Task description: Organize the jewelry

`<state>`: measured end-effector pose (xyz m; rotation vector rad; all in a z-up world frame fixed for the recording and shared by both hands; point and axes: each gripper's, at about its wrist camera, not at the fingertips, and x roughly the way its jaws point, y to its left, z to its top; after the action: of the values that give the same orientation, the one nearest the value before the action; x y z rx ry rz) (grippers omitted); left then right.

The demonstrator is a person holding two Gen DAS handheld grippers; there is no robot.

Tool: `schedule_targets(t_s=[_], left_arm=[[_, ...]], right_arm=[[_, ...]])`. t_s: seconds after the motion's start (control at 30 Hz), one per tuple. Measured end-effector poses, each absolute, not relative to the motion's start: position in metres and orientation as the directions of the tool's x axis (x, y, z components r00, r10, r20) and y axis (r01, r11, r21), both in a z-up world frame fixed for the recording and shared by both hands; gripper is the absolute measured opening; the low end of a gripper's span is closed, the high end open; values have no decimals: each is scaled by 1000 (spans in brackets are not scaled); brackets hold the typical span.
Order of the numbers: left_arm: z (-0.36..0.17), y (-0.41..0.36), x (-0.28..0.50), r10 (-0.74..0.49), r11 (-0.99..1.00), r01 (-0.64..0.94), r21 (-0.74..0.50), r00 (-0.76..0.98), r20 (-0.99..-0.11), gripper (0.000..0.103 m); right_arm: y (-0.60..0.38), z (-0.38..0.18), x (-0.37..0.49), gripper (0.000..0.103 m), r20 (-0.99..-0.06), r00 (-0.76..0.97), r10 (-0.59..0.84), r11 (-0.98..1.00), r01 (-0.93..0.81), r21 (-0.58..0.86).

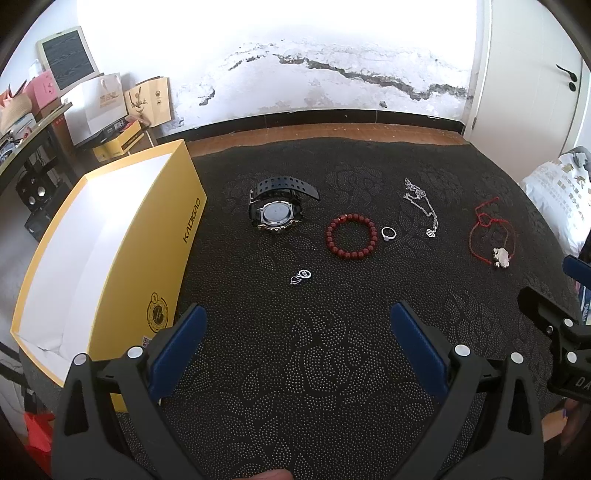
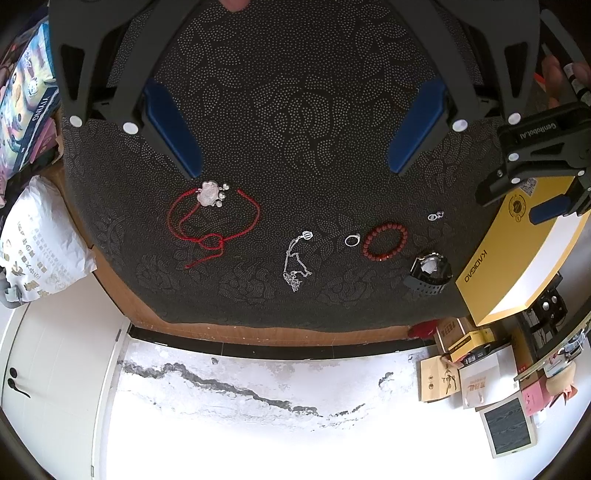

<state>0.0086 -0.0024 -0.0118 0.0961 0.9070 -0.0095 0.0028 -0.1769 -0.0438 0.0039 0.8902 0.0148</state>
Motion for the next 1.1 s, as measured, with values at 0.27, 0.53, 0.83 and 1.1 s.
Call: schedule_targets(t_s=[0.27,0.53,0.83,1.1], left_arm=[[-12,-2,9,33,995,49,81,617,-787,97],[-13,-3,9,33,996,49,81,615,-788,97],[-13,-2,10,33,995,51,80,611,-791,97],[-16,-3,15,33,996,48,77,598,-800,97]], right_arm=[[-177,-44,4,97,-779,627,13,1000,-9,10],[-176,-44,3,97,-778,628,12,1000,-8,9],[-176,-44,3,97,-779,627,12,1000,-9,8],[-180,-41,6,97,-778,628,9,1000,0,12]])
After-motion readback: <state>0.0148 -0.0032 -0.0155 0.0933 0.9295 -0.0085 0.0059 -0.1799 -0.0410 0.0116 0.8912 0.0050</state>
